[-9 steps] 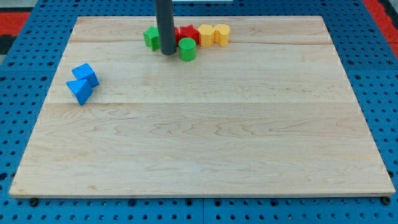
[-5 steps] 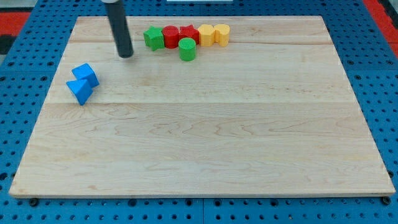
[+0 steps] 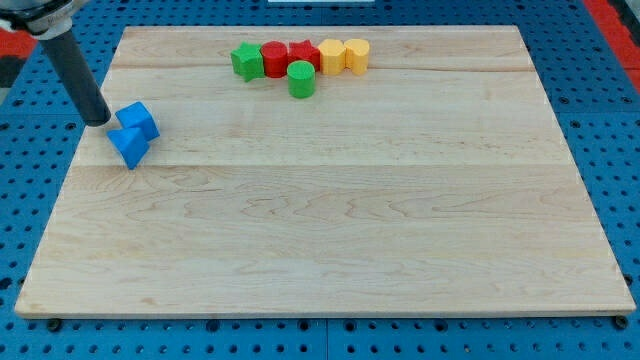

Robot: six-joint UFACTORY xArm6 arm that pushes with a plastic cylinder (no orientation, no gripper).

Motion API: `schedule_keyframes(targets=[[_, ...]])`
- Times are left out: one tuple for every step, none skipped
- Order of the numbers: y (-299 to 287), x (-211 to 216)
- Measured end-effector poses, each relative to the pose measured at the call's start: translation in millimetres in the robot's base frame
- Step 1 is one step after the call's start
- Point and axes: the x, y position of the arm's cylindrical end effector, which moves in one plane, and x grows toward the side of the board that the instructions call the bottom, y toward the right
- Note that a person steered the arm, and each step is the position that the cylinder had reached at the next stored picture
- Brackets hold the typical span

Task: Move the blue cube to the bottom of the green circle

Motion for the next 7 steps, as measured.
schedule_keyframes(targets=[[11, 4], [33, 4], [67, 4], [96, 3], [125, -6], [154, -18], [184, -24]])
